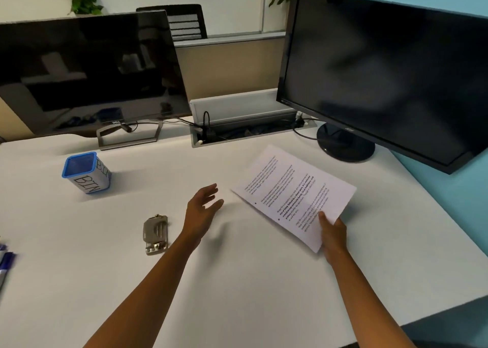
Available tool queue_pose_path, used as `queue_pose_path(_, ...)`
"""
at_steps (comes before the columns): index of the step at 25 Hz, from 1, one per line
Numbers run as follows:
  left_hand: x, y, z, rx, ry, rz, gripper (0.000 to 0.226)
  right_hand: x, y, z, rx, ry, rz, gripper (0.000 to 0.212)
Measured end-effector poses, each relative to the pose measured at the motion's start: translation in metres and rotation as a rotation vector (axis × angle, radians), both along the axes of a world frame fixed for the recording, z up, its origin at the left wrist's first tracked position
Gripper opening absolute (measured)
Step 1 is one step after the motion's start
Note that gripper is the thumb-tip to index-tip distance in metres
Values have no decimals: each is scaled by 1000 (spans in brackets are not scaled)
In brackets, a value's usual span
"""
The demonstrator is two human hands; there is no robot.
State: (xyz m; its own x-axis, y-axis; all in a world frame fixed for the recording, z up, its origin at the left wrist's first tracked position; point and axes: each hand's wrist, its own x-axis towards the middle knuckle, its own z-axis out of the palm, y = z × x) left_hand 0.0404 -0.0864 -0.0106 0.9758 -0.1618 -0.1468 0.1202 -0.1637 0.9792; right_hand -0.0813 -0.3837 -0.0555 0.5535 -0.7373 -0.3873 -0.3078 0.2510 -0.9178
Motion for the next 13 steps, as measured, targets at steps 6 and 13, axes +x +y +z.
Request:
queue_pose_path(6,-10,-25,-32,326,25,-169,62,-25,-26,0,-79,161,-156,31)
queue_pose_path(13,-13,-40,-49,821,-48,-351,116,-50,-42,11,-146,220,-347,35)
